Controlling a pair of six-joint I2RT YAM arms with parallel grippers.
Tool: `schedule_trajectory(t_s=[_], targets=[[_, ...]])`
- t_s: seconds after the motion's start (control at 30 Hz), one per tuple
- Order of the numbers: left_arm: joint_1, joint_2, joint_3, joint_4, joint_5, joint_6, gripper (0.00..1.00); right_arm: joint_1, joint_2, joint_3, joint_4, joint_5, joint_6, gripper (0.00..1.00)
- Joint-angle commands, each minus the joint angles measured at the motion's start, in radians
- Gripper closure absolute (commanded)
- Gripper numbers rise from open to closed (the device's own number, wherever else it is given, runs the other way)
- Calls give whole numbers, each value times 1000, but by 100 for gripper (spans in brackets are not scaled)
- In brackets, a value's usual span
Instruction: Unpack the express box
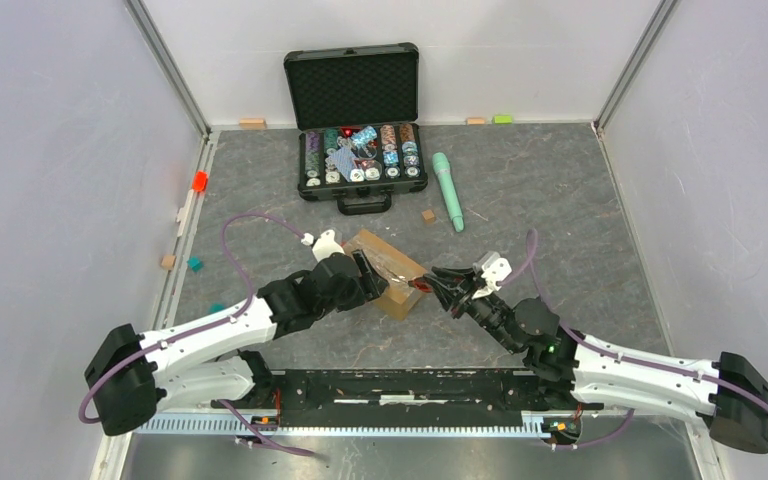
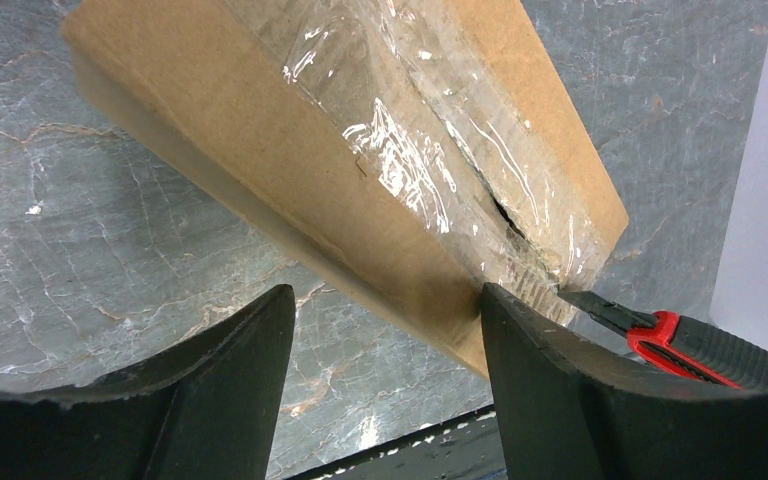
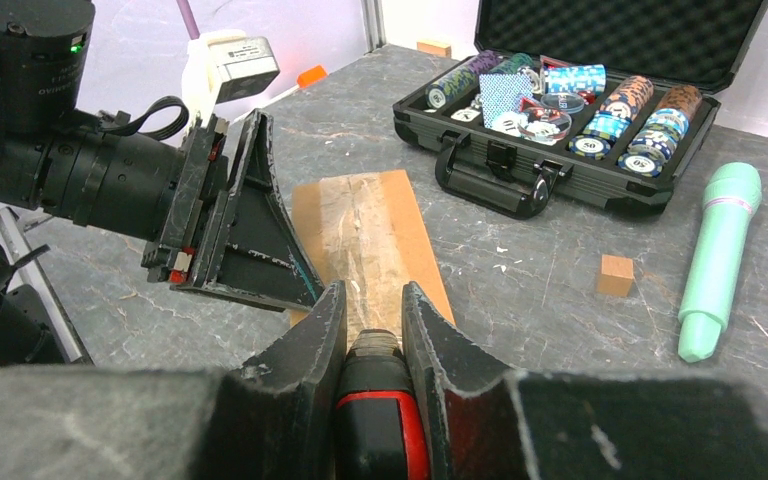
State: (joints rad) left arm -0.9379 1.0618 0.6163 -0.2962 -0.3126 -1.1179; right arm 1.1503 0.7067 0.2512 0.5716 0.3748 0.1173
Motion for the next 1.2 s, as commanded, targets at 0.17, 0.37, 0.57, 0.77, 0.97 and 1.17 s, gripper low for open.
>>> schedule_trajectory(t_s=[0.17, 0.37, 0.57, 0.77, 0.97, 1.17], targets=[[33, -22, -68, -141, -27, -3, 25, 29, 24, 71, -220, 19, -156, 100], [48, -21, -66, -136, -16, 12, 25, 38, 45, 92, -224, 27, -168, 100], [50, -5, -65, -120, -5, 15, 25, 46, 37, 142, -247, 44, -196, 100], [50, 13, -56, -115, 0, 21, 25, 48, 59, 163, -236, 35, -217, 100], [50, 16, -54, -115, 0, 23, 25, 49, 51, 168, -232, 46, -230, 100], [50, 14, -54, -115, 0, 21, 25, 51, 65, 205, -230, 24, -245, 100]])
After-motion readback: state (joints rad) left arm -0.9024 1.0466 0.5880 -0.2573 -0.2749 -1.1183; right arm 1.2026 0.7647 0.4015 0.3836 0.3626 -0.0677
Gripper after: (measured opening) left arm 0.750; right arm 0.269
